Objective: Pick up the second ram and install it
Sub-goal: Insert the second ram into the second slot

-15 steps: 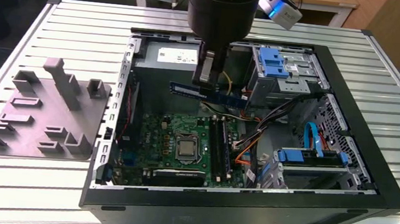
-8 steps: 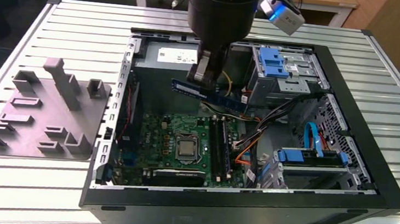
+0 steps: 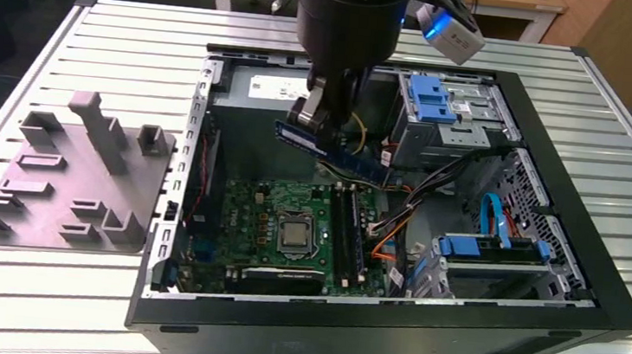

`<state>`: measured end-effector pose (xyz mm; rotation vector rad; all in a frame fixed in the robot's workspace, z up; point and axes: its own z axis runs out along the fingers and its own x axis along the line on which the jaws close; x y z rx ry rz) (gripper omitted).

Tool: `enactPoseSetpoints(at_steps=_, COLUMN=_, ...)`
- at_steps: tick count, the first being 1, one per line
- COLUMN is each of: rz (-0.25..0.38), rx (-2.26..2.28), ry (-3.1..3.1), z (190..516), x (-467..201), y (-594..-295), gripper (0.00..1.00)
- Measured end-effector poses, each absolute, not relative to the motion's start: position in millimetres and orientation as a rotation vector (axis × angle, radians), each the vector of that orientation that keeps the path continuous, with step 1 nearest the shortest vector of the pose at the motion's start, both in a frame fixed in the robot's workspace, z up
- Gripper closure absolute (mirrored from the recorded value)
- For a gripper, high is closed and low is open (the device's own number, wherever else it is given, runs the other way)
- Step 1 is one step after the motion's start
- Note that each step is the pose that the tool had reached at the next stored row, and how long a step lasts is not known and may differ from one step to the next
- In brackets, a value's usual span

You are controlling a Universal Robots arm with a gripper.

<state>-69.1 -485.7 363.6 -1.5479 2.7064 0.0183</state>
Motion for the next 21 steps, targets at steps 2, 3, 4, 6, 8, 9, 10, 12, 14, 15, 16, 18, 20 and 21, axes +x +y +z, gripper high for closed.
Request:
enactPoseSetpoints(at_steps=2, rz=0.018, rx=-1.501, ry=2.732, z=363.5, x=-69.1, y=-485.7, gripper=0.89)
enactPoseSetpoints(at_steps=3, rz=0.017, rx=-1.478, ry=2.745, z=363.5, x=-69.1, y=-485.7, gripper=0.89)
enactPoseSetpoints(at_steps=4, rz=0.017, rx=-1.455, ry=2.757, z=363.5, x=-69.1, y=-485.7, gripper=0.89)
enactPoseSetpoints(at_steps=6, rz=0.016, rx=-1.409, ry=2.781, z=363.5, x=-69.1, y=-485.7, gripper=0.89)
enactPoseSetpoints(at_steps=8, rz=0.016, rx=-1.362, ry=2.804, z=363.4, x=-69.1, y=-485.7, gripper=0.89)
enactPoseSetpoints(at_steps=9, rz=0.015, rx=-1.337, ry=2.816, z=363.4, x=-69.1, y=-485.7, gripper=0.89)
enactPoseSetpoints(at_steps=10, rz=0.015, rx=-1.314, ry=2.826, z=363.3, x=-69.1, y=-485.6, gripper=0.89)
enactPoseSetpoints(at_steps=12, rz=0.014, rx=-1.265, ry=2.848, z=363.3, x=-69.1, y=-485.7, gripper=0.89)
enactPoseSetpoints(at_steps=14, rz=0.014, rx=-1.215, ry=2.870, z=363.3, x=-69.1, y=-485.7, gripper=0.89)
enactPoseSetpoints(at_steps=15, rz=0.013, rx=-1.187, ry=2.882, z=363.2, x=-69.1, y=-485.7, gripper=0.89)
enactPoseSetpoints(at_steps=16, rz=0.013, rx=-1.162, ry=2.892, z=363.2, x=-69.1, y=-485.7, gripper=0.89)
enactPoseSetpoints(at_steps=18, rz=0.012, rx=-1.111, ry=2.912, z=363.1, x=-69.1, y=-485.7, gripper=0.89)
enactPoseSetpoints(at_steps=20, rz=0.012, rx=-1.058, ry=2.931, z=363.0, x=-69.1, y=-485.7, gripper=0.89)
enactPoseSetpoints(at_steps=21, rz=0.011, rx=-1.032, ry=2.940, z=362.9, x=-69.1, y=-485.6, gripper=0.89)
